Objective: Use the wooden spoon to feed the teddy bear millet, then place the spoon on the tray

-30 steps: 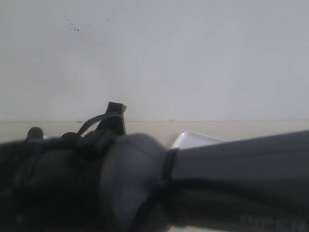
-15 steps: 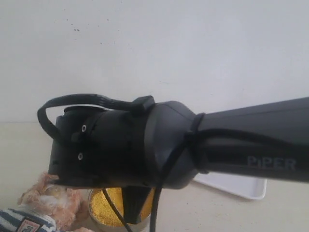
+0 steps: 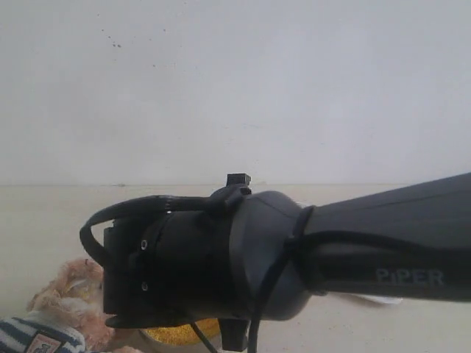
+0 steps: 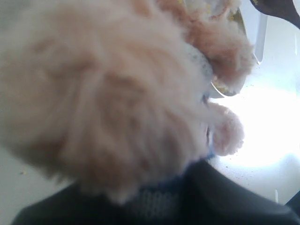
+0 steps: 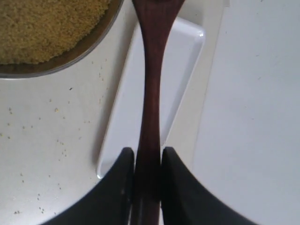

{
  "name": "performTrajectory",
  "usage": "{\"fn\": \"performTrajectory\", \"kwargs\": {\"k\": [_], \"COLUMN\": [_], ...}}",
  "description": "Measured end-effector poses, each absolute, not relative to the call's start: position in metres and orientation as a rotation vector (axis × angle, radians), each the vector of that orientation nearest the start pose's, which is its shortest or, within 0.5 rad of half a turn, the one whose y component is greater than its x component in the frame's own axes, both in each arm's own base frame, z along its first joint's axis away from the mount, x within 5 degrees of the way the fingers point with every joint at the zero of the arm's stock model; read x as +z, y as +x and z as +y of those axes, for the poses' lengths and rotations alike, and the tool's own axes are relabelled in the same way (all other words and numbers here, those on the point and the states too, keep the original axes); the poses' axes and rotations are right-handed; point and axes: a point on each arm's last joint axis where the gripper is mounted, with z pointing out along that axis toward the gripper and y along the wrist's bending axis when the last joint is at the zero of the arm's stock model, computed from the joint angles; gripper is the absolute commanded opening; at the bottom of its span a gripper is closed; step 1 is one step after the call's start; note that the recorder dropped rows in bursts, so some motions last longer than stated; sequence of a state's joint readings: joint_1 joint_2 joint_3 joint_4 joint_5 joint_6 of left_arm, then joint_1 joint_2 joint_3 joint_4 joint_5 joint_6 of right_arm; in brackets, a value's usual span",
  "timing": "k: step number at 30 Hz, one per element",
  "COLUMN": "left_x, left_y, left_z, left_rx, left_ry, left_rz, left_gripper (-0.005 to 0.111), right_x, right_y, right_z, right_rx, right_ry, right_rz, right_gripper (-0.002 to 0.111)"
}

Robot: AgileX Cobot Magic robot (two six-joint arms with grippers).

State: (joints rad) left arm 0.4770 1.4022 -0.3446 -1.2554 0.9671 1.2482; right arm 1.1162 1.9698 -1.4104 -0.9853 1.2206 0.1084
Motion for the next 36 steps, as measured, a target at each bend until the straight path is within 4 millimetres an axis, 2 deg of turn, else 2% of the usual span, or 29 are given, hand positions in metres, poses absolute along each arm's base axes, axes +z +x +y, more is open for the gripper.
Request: {"fn": "performTrajectory", "kwargs": {"k": [5,13,29,36], "left_x": [0.158,0.158,0.158,0.158], "left_y": [0.175,0.175,0.175,0.175], "left_z": [0.01,0.01,0.01,0.01], "left_rx": [-1.056,-1.056,-1.056,-1.056], "left_ry": [-0.238,-0.238,-0.238,-0.238], "left_rz": [2.474,2.474,2.474,2.474], "left_gripper": [0.004,0.004,0.004,0.004], "right_x": [0.204,0.167,0.157,0.164], "right_y": [0.236,0.24,0.235,0.232], "right_z": [0.318,0.324,0.323,0.321], "right_rx": [-1.123,-1.221,-1.133,-1.08], "right_ry": [-1.687,-1.791,-1.706,-1.673], "right_rz": [1.866,1.818,1.982,2.037], "right_gripper": [0.0,0.0,0.0,0.0]}}
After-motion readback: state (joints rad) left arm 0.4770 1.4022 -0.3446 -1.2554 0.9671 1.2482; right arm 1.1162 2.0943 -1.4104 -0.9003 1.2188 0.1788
